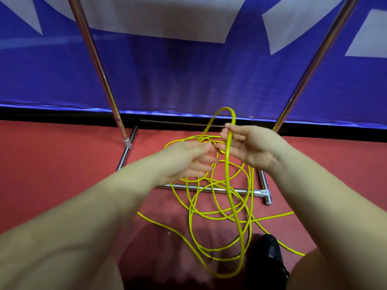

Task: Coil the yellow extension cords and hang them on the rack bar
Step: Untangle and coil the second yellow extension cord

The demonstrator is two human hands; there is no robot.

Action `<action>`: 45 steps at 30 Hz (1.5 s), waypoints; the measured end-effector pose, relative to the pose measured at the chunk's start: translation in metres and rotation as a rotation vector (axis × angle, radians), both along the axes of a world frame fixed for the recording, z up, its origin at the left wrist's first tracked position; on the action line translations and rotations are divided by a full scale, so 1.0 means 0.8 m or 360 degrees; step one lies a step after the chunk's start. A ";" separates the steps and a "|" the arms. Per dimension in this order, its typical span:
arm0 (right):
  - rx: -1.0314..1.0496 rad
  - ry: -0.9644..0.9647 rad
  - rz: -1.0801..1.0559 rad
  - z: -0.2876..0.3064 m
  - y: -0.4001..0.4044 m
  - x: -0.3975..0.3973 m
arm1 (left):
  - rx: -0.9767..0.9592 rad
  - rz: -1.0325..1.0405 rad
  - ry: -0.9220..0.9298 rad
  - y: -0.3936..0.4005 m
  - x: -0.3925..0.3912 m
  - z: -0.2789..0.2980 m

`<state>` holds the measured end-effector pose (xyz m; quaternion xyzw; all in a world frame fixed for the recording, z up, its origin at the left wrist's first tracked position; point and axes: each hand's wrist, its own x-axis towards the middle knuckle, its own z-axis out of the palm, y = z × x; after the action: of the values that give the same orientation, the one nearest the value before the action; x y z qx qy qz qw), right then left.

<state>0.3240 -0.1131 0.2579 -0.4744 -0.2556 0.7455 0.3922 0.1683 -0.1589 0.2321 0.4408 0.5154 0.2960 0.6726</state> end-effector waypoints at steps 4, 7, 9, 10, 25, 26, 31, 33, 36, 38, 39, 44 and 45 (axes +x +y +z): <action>-0.0086 0.0192 -0.0227 0.000 0.009 0.005 | -0.0044 -0.0278 -0.0029 -0.013 0.017 -0.007; -0.0035 0.0184 -0.0182 0.002 0.011 0.004 | -0.0005 -0.0254 -0.0104 -0.015 0.021 -0.005; 0.0054 -0.0006 -0.0013 0.002 0.009 0.003 | 0.0028 -0.0114 -0.0142 -0.010 0.017 -0.002; 0.0095 -0.0128 0.0092 0.002 0.008 0.002 | 0.0056 -0.0013 -0.0157 -0.007 0.013 -0.001; 0.0493 -0.0653 0.0800 -0.016 -0.016 -0.008 | 0.0073 0.0670 -0.0394 0.019 -0.026 0.013; 0.0430 -0.0533 0.0701 -0.015 -0.012 -0.007 | 0.0032 0.0534 -0.0302 0.015 -0.020 0.011; 0.0092 -0.0110 0.0149 -0.013 0.011 0.001 | -0.0246 -0.0091 -0.0100 -0.006 0.005 0.003; 0.0012 0.0005 -0.0093 -0.009 0.013 0.006 | -0.0207 -0.0194 -0.0085 -0.008 0.006 0.002; 0.0011 0.0028 -0.0143 0.002 0.009 0.009 | -0.0080 -0.0137 -0.0068 -0.004 0.000 0.005; 0.0070 -0.0147 0.0015 0.001 0.004 0.006 | -0.0049 0.0024 -0.0107 0.001 -0.006 0.009; 0.0094 -0.0254 0.0126 -0.001 0.000 0.003 | -0.0059 0.0139 -0.0172 0.004 -0.009 0.011; 0.0145 -0.0497 0.0850 -0.019 -0.030 -0.017 | -0.0096 0.0628 -0.0716 0.014 -0.024 0.024; 0.0186 -0.0519 0.0963 -0.024 -0.036 -0.021 | -0.0084 0.0702 -0.0811 0.014 -0.027 0.027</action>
<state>0.3074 -0.1417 0.2388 -0.4666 -0.4862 0.7265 0.1341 0.1471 -0.1476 0.2535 0.2130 0.4212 0.5215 0.7108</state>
